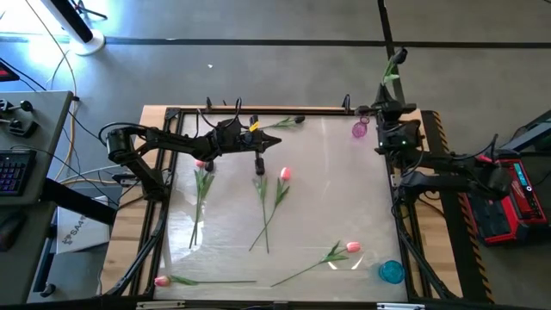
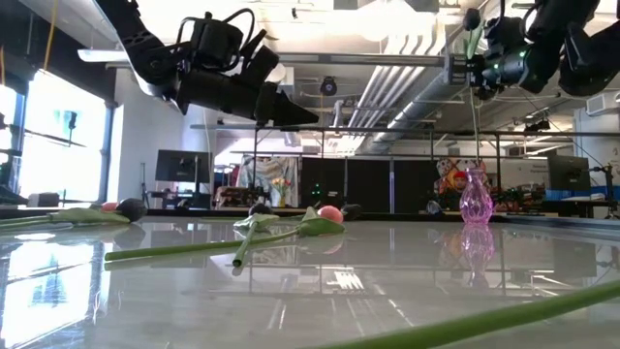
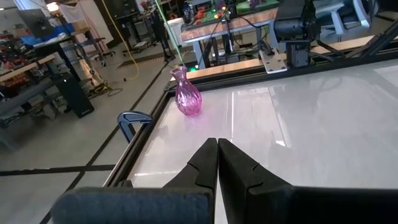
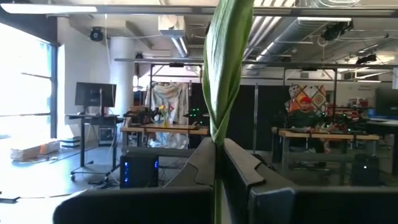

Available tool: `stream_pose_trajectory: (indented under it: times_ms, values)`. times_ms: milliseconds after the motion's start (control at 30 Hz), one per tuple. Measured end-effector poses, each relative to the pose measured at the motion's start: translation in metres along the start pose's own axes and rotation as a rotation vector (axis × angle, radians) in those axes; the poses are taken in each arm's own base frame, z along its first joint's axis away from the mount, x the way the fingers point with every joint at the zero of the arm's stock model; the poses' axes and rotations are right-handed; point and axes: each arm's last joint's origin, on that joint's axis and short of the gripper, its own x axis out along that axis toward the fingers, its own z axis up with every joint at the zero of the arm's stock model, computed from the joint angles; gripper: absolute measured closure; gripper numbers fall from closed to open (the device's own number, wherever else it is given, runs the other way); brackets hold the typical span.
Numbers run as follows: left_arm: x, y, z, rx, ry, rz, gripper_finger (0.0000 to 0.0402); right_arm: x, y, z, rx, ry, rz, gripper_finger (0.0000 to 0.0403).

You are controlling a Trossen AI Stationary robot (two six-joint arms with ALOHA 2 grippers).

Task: Sort flowers into vase by color
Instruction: Put the middle right black flower into the purple vase

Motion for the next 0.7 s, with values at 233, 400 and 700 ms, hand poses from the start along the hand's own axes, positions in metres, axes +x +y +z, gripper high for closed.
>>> stream_pose_trajectory:
  times_ms: [233,400,700]
  values:
    - [0.0,0.0,0.0,0.008,0.0,0.0,0.0402,0.006,-0.004,-0.004,0.024,0.004,-0.002,0.0397]
    - [0.0,0.0,0.0,0.008,-0.001,0.001,0.0402,0.009,-0.007,-0.007,0.019,-0.001,-0.018,0.0387]
    - [0.0,0.0,0.0,0.008,-0.001,0.001,0.0401,0.011,-0.011,-0.003,0.042,-0.05,-0.016,0.0393]
